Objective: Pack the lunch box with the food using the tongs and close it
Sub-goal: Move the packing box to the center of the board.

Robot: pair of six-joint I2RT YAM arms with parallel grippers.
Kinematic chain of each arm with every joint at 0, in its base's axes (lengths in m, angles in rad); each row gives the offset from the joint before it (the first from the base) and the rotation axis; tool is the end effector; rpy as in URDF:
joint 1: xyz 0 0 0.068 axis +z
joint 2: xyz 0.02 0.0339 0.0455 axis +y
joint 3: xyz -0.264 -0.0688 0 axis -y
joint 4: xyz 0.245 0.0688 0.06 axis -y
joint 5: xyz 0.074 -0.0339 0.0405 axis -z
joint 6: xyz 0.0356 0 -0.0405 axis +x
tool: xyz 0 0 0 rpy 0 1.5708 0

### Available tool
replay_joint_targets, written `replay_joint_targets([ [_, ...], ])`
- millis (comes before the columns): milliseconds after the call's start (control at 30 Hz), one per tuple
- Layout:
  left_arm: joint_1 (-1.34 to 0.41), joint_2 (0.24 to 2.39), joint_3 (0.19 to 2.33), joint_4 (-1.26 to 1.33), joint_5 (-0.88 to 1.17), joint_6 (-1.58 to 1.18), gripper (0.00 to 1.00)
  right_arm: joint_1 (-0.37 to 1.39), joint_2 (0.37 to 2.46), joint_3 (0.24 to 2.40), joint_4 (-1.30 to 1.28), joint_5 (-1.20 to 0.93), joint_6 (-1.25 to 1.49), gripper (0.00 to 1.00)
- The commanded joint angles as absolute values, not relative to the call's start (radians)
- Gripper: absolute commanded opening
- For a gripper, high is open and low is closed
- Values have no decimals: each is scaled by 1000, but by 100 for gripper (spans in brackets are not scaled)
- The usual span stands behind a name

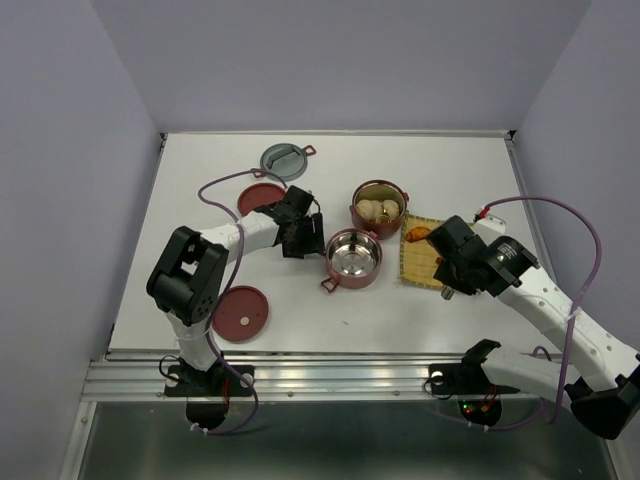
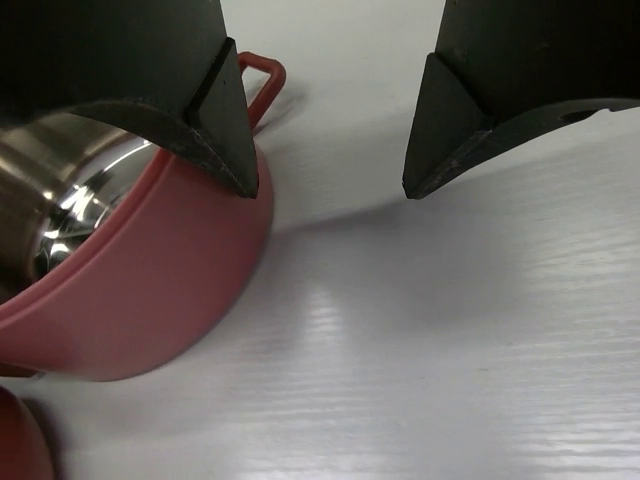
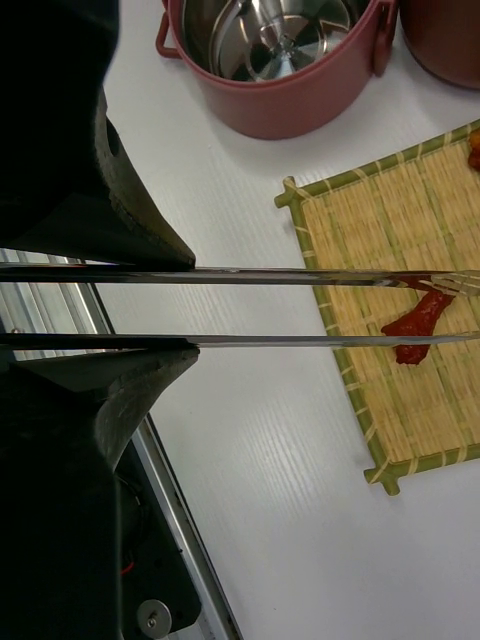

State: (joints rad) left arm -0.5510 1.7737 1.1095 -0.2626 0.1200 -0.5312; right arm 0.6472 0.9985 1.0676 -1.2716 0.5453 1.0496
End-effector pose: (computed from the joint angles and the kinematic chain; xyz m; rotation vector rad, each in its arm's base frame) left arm 0.3119 -0.1967 0.1809 0.0775 2.5889 -0.5783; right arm 0.1347 0.0787 0.3148 0.6258 2.4181 -0.1126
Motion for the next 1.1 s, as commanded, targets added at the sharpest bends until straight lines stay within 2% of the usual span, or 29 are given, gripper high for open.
replay_joint_targets([
  [0,-598,1750,1140,-255,143,-537,71,638,1006,1117,-1239,577,1045,41],
  [433,-698,1698,1129,-330,109,-519,71,638,1002,1058,-1204,551,1051,41],
  [767,-654,1603,1098,-402,37,-491,71,638,1069,1114,-1144,523,991,42],
  [1067,-612,1592,1140,-422,11,-476,71,638,1020,1104,-1245,558,1038,42],
])
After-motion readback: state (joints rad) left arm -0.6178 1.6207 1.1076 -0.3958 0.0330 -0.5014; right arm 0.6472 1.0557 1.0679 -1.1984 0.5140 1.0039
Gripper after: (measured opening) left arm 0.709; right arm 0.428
